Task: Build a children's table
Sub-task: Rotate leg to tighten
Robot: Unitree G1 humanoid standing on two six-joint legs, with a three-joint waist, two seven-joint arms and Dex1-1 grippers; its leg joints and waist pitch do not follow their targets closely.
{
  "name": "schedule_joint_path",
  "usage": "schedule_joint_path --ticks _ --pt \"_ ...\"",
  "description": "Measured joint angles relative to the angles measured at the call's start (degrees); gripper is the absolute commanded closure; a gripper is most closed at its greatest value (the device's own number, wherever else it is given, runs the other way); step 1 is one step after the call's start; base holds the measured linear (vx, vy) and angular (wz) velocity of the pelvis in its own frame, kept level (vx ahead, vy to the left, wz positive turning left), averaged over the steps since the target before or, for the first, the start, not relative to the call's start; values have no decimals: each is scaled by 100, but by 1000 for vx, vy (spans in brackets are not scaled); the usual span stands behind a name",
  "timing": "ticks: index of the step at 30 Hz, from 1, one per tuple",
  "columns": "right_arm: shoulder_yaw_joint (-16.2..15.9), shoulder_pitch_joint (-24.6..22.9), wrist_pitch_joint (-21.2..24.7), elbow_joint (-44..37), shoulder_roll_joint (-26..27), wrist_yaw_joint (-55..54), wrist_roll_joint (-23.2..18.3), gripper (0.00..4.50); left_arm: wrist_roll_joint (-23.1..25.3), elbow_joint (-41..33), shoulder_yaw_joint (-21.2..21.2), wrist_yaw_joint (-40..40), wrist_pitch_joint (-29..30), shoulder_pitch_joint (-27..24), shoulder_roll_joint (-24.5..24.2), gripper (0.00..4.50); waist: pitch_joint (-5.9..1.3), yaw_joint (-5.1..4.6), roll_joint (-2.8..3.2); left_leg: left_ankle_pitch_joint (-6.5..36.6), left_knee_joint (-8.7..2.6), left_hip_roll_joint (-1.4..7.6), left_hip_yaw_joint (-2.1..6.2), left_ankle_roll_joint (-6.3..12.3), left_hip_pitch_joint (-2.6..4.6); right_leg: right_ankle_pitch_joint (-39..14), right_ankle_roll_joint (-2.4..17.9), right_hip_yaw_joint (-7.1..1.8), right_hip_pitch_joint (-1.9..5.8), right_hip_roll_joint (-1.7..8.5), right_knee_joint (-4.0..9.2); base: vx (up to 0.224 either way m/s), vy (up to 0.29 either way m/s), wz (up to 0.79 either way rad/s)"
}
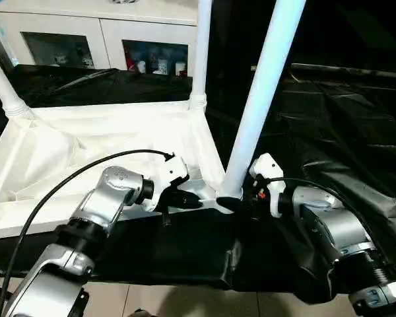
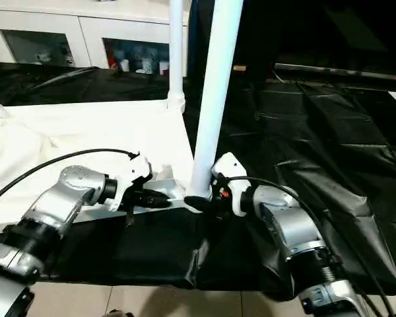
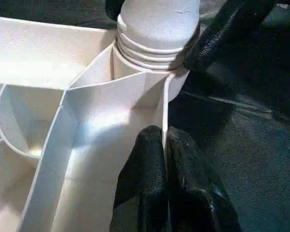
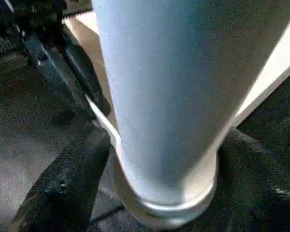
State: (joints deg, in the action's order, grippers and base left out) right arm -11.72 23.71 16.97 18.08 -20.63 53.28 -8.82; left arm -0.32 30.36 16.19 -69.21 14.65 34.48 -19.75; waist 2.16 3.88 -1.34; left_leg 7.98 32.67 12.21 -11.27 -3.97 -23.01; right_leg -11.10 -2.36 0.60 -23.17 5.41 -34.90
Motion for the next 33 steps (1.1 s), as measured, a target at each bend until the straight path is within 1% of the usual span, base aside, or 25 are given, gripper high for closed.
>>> schedule_joint_path --ticks 1,3,4,6,11,13,16,18,22,24,26,28,30,32,33 --pt "0 -2 2 0 -1 -1 2 122 -1 -2 -2 -16 7 -3 -1 450 0 1 0 0 0 0 0 0 0 0 0 0 0 0 0 0 0 0" --pt "1 -2 2 0 -13 -2 4 154 -1 -2 -3 -40 13 -3 -2 450 0 2 0 0 0 -1 0 0 0 0 0 0 0 -1 -1 0 0 0" --pt "1 -2 2 0 -13 -2 6 154 -1 -2 -3 -40 14 -3 -2 450 0 0 0 0 1 -1 0 0 0 0 0 -1 0 0 -1 0 0 0" --pt "0 -2 2 0 -11 -2 13 168 -1 -2 -3 -40 15 -3 -2 450 0 1 0 0 2 -1 0 0 0 0 0 -1 0 0 -1 0 0 0" --pt "5 -2 -9 7 19 -51 44 179 -1 -2 -12 -38 29 -5 0 450 0 -4 0 0 2 -1 0 0 1 0 0 -1 0 0 -3 0 0 0" --pt "55 -22 -6 44 141 -240 44 180 3 20 -45 39 43 -6 19 450 0 -17 0 0 4 -2 0 0 5 1 1 -2 2 -1 -6 0 0 0" --pt "262 -45 2 215 480 -889 59 180 60 191 -103 408 38 70 164 450 -3 -49 2 0 12 -5 0 0 11 4 6 -9 6 0 -8 0 0 0" --pt "454 -14 23 369 801 -1617 177 180 227 472 -131 913 1 246 465 450 -6 -56 3 0 21 -10 1 0 13 10 13 -13 10 3 -8 0 0 0" --pt "681 151 76 638 1221 -2674 307 181 389 793 -136 1681 1 432 883 450 -12 -58 11 0 22 -23 3 0 28 14 9 -23 21 11 -8 0 0 0" --pt "909 348 107 934 1579 -3359 323 181 496 1023 -188 2196 16 548 1145 450 -15 -57 14 0 21 -23 6 0 44 1 -14 -23 37 11 -7 0 0 0" --pt "1038 552 102 1193 1755 -3906 423 181 568 1211 -194 2630 44 663 1411 450 -17 -54 18 0 21 -24 15 0 43 -1 -19 -30 38 15 -4 0 0 0" --pt "1078 625 5 1343 1812 -4109 474 181 581 1302 -214 2809 49 700 1532 450 -23 -54 27 0 21 -31 16 0 43 -3 -21 -33 41 25 -3 0 0 0" --pt "1079 661 -72 1424 1842 -4183 494 181 581 1343 -246 2839 49 717 1553 450 -29 -53 36 0 19 -33 17 0 43 -5 -26 -32 43 31 -3 0 0 0" --pt "1079 664 -244 1509 1846 -4159 502 181 581 1361 -264 2834 47 730 1553 450 -29 -52 37 0 15 -33 16 0 43 -5 -27 -29 41 31 -3 0 0 0" --pt "1079 665 -300 1540 1846 -4153 502 125 581 1372 -269 2832 45 736 1553 450 -29 -54 38 0 13 -33 15 0 43 -4 -27 -29 39 31 -3 0 0 0"
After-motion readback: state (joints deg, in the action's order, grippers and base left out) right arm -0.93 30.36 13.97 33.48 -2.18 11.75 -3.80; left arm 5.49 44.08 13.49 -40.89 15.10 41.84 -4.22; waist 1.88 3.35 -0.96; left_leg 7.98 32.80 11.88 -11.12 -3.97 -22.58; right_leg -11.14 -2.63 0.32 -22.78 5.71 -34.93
